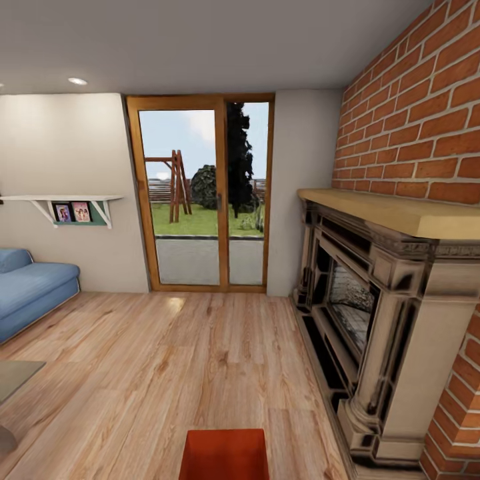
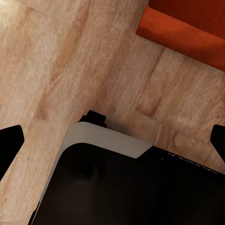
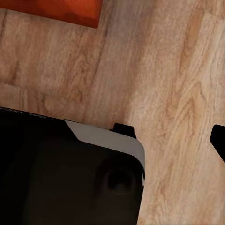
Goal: Move the two storage containers from the living room to the garage. In the garage, place one container on the floor and stack the other container on top of it (either order is fine).
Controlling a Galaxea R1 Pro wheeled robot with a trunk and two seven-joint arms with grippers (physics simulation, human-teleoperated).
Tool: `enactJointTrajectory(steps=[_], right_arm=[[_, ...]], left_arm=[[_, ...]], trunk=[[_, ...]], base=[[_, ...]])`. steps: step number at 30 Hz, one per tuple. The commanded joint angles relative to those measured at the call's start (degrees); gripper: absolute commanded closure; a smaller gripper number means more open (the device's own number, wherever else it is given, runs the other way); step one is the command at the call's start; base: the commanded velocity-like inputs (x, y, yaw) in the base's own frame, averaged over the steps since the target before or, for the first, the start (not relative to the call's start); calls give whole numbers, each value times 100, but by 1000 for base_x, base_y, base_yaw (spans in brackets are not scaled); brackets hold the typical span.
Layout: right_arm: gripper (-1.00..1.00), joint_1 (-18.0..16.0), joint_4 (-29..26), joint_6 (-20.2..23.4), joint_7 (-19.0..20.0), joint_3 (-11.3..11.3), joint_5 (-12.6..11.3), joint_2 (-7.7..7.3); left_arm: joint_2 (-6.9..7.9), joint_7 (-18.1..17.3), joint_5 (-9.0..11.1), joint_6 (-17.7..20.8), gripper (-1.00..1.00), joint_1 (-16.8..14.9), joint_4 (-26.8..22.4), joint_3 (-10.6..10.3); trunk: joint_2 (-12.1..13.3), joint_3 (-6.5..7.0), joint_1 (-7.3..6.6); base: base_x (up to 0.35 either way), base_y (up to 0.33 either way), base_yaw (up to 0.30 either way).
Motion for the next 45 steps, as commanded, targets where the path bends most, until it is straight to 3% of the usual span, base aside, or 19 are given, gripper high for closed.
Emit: enactJointTrajectory(steps=[1, 45], right_arm=[[-100, -8, 17, -28, -20, 46, -24, 5], [-100, -8, 18, -34, -23, 47, -24, -9]], left_arm=[[-2, 10, 4, -21, -100, -4, 3, 37], [-2, 19, 4, -40, -100, -4, 3, 37]], trunk=[[-5, -8, 0], [-5, -8, 0]], base=[[0, 0, 6], [0, 69, 0]])
